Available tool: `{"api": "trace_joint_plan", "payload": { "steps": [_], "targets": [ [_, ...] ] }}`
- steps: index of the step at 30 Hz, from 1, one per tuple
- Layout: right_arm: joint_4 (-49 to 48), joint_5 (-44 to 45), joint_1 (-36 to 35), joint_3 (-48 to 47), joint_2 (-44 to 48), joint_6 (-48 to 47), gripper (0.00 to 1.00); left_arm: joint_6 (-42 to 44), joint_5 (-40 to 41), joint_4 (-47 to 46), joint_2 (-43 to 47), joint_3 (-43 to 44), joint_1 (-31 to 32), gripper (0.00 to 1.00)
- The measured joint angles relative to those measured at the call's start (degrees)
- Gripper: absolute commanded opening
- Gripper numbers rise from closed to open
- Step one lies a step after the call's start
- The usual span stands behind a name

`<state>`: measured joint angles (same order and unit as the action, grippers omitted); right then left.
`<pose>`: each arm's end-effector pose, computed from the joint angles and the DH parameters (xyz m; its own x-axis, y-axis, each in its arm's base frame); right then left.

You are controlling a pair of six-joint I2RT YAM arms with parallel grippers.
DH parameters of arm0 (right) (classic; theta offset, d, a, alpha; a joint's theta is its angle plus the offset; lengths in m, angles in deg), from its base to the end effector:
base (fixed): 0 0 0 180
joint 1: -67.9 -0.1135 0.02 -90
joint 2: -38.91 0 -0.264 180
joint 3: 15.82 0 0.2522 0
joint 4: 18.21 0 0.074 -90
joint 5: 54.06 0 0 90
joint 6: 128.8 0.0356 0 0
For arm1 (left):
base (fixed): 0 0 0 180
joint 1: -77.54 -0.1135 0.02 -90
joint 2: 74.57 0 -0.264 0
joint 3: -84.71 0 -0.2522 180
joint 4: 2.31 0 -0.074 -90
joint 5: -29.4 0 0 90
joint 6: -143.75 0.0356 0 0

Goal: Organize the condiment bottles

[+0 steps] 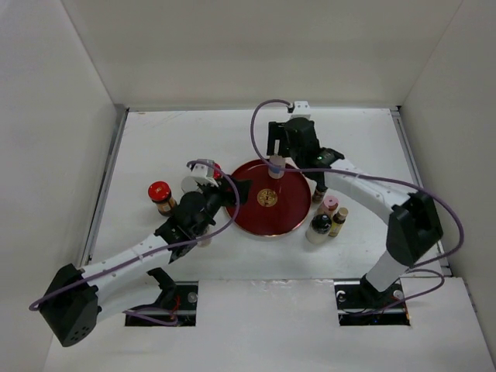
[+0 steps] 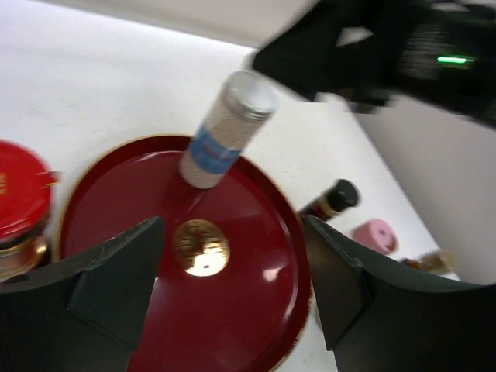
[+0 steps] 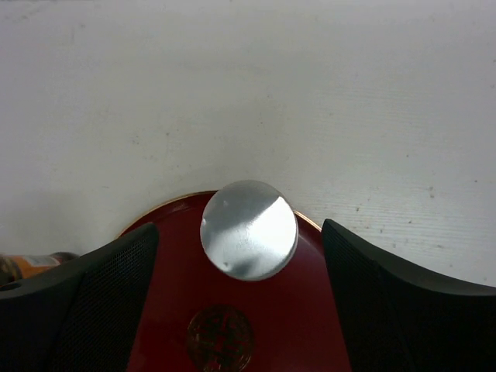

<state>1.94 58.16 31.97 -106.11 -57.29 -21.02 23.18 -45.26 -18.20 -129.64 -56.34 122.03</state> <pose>0.3281 0.2211 0.3030 -0.4206 0.0443 -0.9062 -0.1467 0.9823 0.1161 0.1632 -0.1471 0.2595 -0.2502 -0.4418 -0.8615 0.4179 0.7534 -0.5077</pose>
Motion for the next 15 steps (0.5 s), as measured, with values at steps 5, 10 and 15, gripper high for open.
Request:
{"api": "trace_joint_plan", "payload": {
  "steps": [5, 10, 15],
  "targets": [
    [-4.35, -0.26, -0.22, 9.22, 15.28, 0.5, 0.46, -0.92, 5.84, 12.79, 0.02, 6.4, -4.24, 0.71],
    [-9.75, -1.51, -0.22, 20.57, 28.94, 3.63, 0.47, -1.42, 12.61, 23.39, -0.02, 14.38, -7.08, 0.72],
    [-12.07, -3.43, -0.5, 30.38, 31.41, 5.9, 0.8, -1.44, 18.69, 34.51, -2.08, 21.29, -7.21, 0.72]
  ]
}}
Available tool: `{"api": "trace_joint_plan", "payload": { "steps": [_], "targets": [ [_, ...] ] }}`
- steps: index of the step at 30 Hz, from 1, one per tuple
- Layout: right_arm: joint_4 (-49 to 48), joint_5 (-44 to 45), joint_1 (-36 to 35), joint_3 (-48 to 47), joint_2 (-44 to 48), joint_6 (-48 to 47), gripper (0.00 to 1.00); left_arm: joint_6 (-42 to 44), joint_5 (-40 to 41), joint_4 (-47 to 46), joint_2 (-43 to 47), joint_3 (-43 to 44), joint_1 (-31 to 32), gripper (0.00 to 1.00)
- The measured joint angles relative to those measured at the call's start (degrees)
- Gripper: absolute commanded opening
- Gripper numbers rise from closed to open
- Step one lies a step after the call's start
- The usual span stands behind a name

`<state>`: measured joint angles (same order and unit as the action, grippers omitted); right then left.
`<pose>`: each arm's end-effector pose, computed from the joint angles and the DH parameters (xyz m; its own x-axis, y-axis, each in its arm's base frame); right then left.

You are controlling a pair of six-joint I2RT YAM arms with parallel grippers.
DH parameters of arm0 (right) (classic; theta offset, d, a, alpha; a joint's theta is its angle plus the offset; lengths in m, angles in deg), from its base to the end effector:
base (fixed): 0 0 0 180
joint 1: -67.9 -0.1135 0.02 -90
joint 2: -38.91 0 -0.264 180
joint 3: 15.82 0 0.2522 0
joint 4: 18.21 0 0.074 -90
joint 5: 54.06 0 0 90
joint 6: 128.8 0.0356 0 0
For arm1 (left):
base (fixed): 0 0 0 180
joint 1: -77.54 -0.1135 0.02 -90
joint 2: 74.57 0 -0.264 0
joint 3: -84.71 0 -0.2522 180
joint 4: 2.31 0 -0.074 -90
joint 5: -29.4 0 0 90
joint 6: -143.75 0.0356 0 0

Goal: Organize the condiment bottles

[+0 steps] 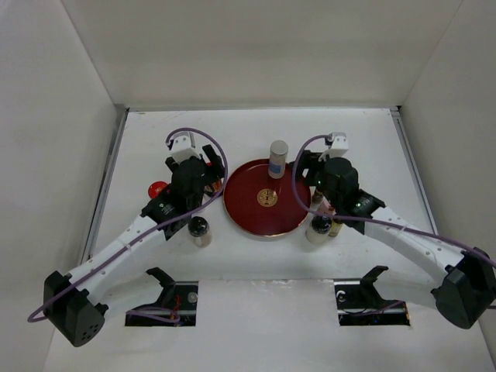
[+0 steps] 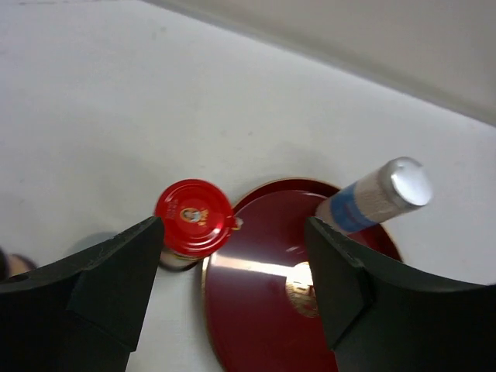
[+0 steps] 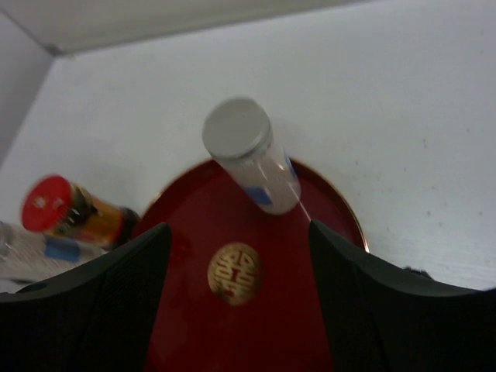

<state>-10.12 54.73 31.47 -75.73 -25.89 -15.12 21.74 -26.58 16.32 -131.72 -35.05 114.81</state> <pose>0.2191 0.1474 0.3067 -0.2899 0.2586 -0.9215 -0.2110 0.9218 0.3251 0.1938 -0.1224 0.3211 -0.2195 -0.3851 -0.8964 -0.0511 0.9221 -0.3836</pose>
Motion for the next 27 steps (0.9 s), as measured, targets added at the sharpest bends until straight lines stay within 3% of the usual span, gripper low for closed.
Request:
{"api": "trace_joint_plan", "payload": {
  "steps": [12, 24, 27],
  "targets": [
    [-3.52, -2.25, -0.48, 8.15, 5.11, 1.33, 0.84, -2.14, 4.35, 24.26, -1.07, 3.61, -4.79, 0.69],
    [-5.07, -3.43, -0.55, 8.52, 5.09, 1.81, 0.86, -0.92, 3.3, 25.07, -10.23, 3.98, -5.4, 0.7],
    [-5.14, -3.63, -0.55, 8.52, 4.92, 1.81, 0.86, -0.2, 3.13, 24.17, -11.34, 4.0, -5.68, 0.61]
  ]
}}
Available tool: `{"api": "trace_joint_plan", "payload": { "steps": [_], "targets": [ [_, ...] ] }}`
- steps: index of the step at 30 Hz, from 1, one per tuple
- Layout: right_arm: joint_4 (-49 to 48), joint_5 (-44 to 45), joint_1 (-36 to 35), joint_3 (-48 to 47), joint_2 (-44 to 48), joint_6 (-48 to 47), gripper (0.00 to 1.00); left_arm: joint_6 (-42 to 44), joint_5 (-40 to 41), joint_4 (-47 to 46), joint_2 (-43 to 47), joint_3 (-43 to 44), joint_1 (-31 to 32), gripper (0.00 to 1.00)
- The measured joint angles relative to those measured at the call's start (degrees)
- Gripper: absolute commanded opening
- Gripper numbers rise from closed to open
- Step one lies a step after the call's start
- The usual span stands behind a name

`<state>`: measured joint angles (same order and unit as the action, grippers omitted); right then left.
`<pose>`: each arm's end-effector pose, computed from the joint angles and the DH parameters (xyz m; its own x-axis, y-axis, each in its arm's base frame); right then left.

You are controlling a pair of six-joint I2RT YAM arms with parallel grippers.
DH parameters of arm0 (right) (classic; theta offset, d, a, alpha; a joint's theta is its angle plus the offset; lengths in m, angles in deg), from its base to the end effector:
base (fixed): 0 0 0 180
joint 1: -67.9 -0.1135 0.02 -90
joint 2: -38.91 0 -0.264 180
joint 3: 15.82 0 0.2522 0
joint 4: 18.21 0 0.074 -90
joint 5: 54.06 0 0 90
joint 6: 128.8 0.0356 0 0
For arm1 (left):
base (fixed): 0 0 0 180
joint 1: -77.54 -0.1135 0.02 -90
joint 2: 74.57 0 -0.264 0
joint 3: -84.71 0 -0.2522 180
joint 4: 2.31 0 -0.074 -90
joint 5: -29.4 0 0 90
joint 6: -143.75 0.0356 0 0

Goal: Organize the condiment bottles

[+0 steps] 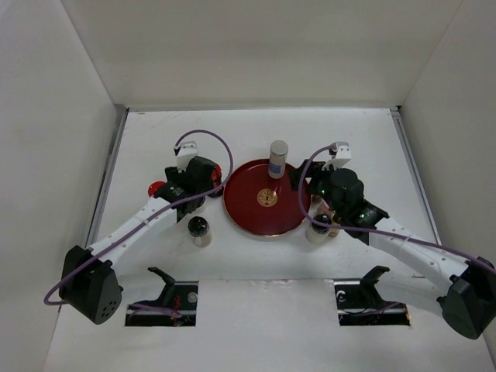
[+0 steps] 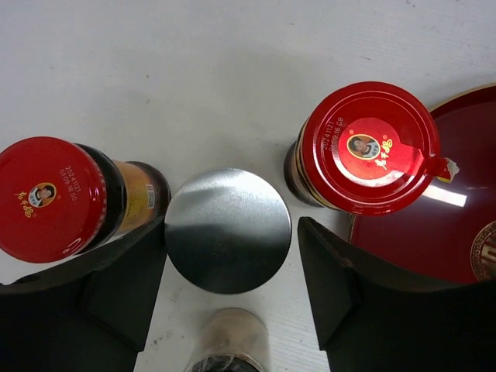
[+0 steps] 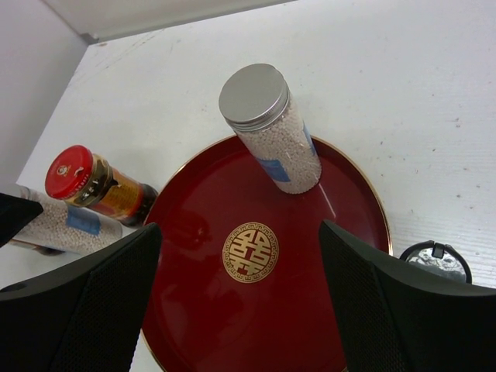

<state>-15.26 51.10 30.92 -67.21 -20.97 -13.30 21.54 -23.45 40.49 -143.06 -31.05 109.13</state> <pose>0.1999 0.1388 0.2831 -0.3048 0.2906 -0.9070 -0.2710 0.8865 0.3751 0.2195 -0.1097 0.2655 -0.5633 -0.1524 -0.8121 -0.2756 0.9612 0.0108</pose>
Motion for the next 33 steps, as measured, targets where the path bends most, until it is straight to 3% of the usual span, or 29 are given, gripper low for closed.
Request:
{"api": "trace_joint_plan", "payload": {
  "steps": [4, 7, 14, 22, 28, 33],
  "targets": [
    [-0.09, -0.09, -0.2, 0.0, -0.74, 0.0, 0.87, 0.57, -0.13, -0.79, -0.28, 0.02, -0.35, 0.44],
    [-0.11, -0.24, -0.24, 0.0, -0.9, 0.0, 0.87, 0.72, -0.07, -0.52, 0.07, 0.02, -0.33, 0.37],
    [-0.15, -0.5, -0.24, 0.0, -0.9, 0.04, 0.87, 1.03, 4.35, 5.9, 8.57, 1.81, 2.4, 0.35],
    [-0.17, -0.74, -0.24, 0.0, -0.9, 0.26, 0.87, 3.58, 10.97, 8.57, 14.49, 15.47, 6.93, 0.34],
    [-0.44, -0.76, 0.48, 0.5, -0.68, 0.79, 0.87, 5.38, 10.27, 2.64, 9.35, 23.98, 13.88, 0.34],
    [-0.46, -0.44, 3.48, 2.34, 1.07, 2.43, 0.87, 6.03, 5.99, -5.03, -0.66, 25.68, 15.89, 0.34]
  ]
}}
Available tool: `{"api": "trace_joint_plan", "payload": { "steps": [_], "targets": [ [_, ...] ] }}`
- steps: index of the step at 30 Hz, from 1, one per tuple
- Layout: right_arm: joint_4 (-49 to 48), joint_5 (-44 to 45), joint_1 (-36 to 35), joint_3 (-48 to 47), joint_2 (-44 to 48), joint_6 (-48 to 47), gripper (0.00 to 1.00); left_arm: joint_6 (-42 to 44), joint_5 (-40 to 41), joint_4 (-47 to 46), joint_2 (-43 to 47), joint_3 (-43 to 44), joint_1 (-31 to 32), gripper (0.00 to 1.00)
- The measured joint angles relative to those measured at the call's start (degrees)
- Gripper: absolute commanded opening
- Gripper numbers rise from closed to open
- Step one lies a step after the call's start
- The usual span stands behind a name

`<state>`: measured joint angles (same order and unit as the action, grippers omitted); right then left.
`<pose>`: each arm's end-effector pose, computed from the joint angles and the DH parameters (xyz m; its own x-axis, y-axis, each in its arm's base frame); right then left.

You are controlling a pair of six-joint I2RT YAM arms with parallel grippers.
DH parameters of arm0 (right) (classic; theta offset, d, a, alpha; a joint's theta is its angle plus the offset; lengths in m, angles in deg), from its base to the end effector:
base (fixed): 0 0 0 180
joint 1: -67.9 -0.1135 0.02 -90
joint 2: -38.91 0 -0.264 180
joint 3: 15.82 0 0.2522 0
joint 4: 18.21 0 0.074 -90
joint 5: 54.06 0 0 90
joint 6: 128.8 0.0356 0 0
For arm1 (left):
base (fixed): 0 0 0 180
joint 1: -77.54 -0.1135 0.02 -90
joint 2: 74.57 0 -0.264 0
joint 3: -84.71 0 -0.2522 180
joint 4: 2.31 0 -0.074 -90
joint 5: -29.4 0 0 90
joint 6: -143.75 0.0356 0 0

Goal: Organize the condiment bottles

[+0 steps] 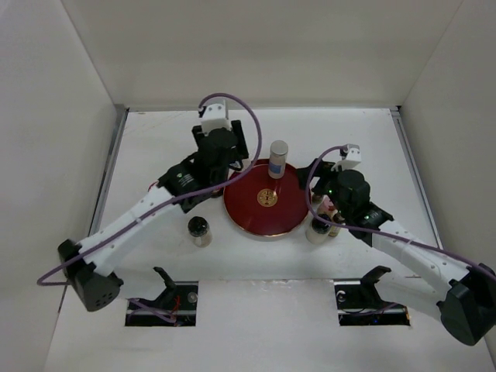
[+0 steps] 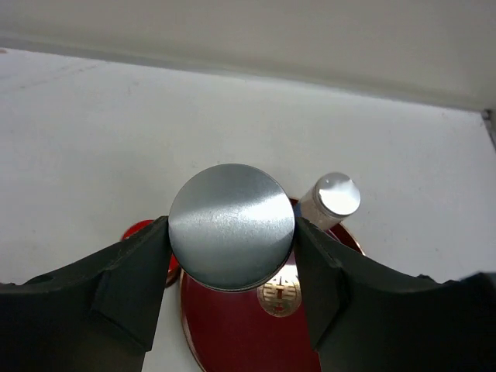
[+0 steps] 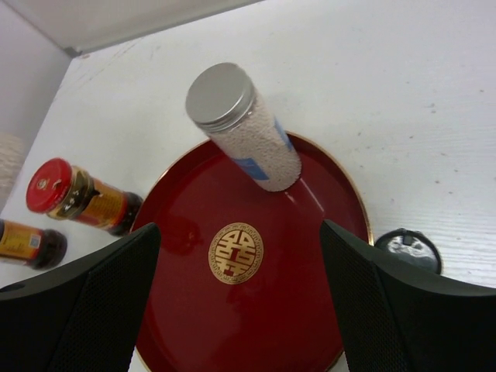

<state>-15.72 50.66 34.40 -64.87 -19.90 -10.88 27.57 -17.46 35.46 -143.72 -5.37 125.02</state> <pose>0.2033 0.1237 0.2736 -0.3093 0.3383 -0.8887 -0.2059 0.8886 0.4099 0.1919 -0.1733 0.4204 -0.2196 -0.2368 -0.9464 -0.0011 0.9701 -0.2425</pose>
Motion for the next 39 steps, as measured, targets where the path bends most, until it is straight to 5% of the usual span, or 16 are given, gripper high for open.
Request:
{"api": "trace_joint_plan", "payload": {
  "steps": [10, 26, 39],
  "targets": [
    [0.02, 1.27, 4.2, 1.55, 2.47, 3.23, 0.87, 0.04, -8.76, -8.55, -19.26, 0.0, -2.47, 0.35],
    [0.02, 1.25, 4.17, 1.6, 2.49, 3.82, 0.88, 2.67, -10.8, -18.4, -33.0, 0.02, -4.61, 0.37],
    [0.02, 1.25, 4.17, 1.6, 2.49, 3.8, 0.88, 4.63, -9.11, -22.51, -33.24, -0.04, -4.35, 0.67]
  ]
}}
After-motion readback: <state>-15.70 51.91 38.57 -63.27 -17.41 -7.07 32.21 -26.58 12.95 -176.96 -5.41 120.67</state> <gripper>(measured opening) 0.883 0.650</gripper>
